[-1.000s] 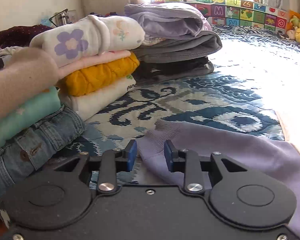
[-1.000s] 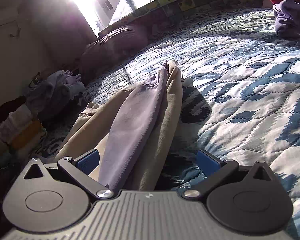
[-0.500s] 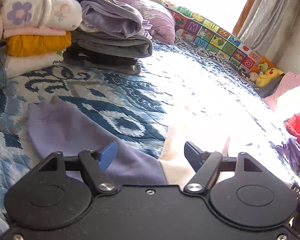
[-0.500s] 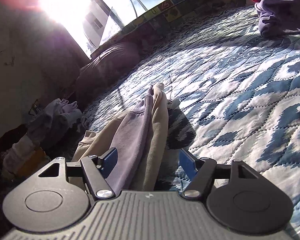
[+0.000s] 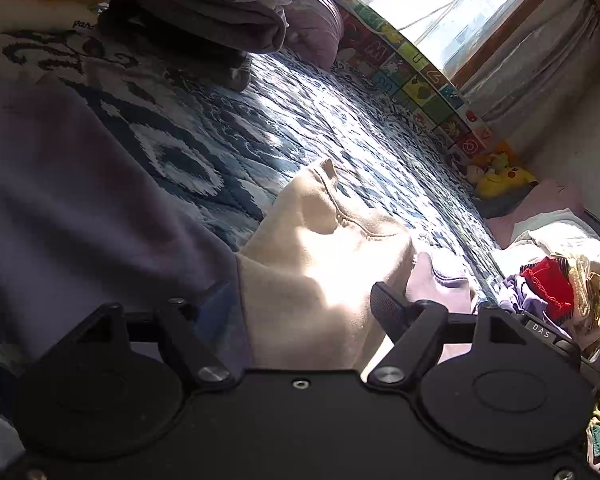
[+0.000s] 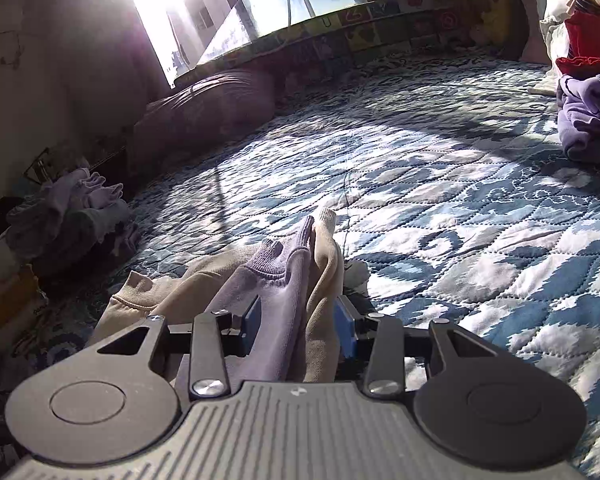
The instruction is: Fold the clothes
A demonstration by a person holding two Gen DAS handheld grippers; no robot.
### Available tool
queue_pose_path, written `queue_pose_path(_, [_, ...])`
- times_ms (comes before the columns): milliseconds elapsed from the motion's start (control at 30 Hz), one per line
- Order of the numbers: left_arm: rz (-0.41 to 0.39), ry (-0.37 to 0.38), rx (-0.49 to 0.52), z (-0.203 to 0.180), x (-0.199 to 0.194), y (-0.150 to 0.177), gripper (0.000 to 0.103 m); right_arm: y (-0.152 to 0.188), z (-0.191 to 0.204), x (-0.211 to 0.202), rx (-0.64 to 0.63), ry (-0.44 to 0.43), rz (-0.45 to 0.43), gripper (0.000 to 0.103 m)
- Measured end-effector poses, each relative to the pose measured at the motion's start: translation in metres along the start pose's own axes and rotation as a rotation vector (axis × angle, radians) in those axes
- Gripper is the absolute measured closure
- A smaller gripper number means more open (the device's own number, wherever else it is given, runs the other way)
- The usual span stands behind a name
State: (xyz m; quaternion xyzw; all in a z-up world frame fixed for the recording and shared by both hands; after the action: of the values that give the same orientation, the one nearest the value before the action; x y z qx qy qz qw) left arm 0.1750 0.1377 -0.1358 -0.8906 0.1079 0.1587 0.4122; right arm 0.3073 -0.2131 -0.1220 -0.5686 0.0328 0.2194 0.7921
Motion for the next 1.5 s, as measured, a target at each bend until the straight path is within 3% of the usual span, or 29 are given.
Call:
queue_pose_path(167, [0.011,-0.036,0.05,0.0,0.002,-0.004,0.026,-0.008,0.016,0.034,-0.145,0.05,0.065,0.061])
queue_pose_path(333, [0.01,-0.131,0.251,-0.007,0.003,-0.001,0.026,-0.012,0.032,0.057,-0.269,0.087,0.111,0.063])
queue_pose_path(433, [0.024,-0.136,0.245,-0.003,0.005,0.001,0.026,-0.01,0.041,0.067,-0.351,0.101,0.145,0.07])
queue_pose_path(500, [0.027,-0.135,0.236,-0.001,0.006,0.001,0.026,-0.007,0.042,0.072,-0.363,0.102,0.185,0.093])
queue_pose_path(733, [0.019,-0.13,0.225,-0.002,0.005,0.001,0.026,-0.038,0.038,0.025,-0.3,0.097,0.054,0.094])
queue_pose_path(933, [0.001,-0.109,0.19,-0.001,0.0,-0.003,0.026,-0.061,0.0,-0.026,-0.2,0.165,-0.017,0.094])
queue_pose_path(1233, [-0.02,-0.092,0.152,0.002,-0.007,-0.008,0.026,-0.07,-0.064,-0.088,-0.14,0.302,-0.046,0.094])
queue_pose_path(1500, [-0.02,-0.101,0.139,0.005,-0.01,-0.008,0.026,-0.066,-0.119,-0.114,-0.166,0.427,-0.004,0.094])
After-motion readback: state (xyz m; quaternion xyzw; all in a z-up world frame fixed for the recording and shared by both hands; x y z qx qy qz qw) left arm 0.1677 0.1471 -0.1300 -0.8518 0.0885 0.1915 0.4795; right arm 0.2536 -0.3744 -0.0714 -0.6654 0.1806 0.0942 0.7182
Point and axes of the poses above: each gripper's, at about its wrist camera, not at the fingertips, and x roughly the way its jaws point, z to its left, y to its underside, the point moved 3 cm from there along x, roughly the way its jaws point, and after that the axes turned 13 degrees about -z, right-handed, at the moved point
